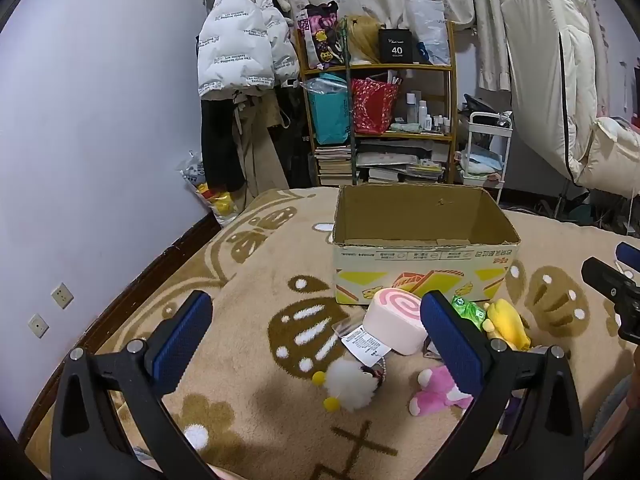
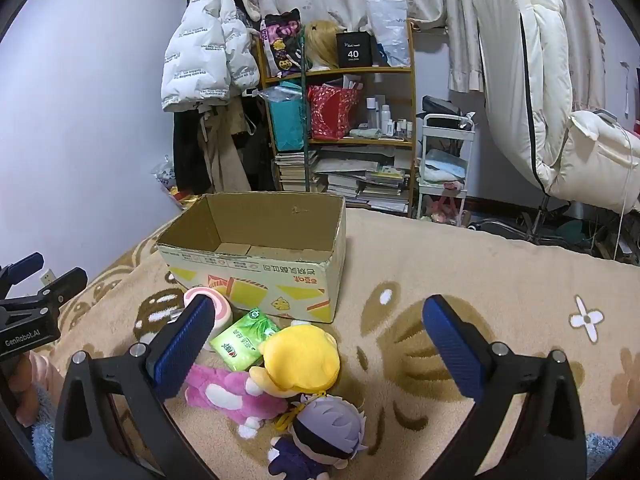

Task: Organize soft objects

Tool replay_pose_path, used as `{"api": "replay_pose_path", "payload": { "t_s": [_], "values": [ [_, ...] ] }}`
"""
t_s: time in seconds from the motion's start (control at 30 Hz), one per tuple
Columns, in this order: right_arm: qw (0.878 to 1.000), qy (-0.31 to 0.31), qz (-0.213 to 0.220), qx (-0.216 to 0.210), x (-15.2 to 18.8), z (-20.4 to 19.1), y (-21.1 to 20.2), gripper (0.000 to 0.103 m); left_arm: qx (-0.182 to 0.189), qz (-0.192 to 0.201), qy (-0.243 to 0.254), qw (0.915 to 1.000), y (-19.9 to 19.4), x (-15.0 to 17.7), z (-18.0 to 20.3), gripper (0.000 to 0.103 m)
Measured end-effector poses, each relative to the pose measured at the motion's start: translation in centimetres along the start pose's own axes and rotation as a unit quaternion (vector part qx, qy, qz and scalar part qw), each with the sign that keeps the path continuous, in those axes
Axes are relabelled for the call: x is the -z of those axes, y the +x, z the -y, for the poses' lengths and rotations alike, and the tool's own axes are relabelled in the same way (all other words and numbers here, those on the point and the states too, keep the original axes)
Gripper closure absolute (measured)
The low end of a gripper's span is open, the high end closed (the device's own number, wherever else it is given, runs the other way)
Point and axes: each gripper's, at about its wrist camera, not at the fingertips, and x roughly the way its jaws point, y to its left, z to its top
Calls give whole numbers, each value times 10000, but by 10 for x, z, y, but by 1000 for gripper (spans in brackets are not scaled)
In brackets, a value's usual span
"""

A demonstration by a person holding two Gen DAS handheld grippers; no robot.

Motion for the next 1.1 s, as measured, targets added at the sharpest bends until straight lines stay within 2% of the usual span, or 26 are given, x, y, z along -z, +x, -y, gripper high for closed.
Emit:
{"api": "replay_pose_path", "payload": {
  "t_s": [1.1],
  "values": [
    [10000, -6, 10, 4, 0, 0, 0, 0, -15, -18, -28, 10000, 0, 0, 1, 0]
  ]
}}
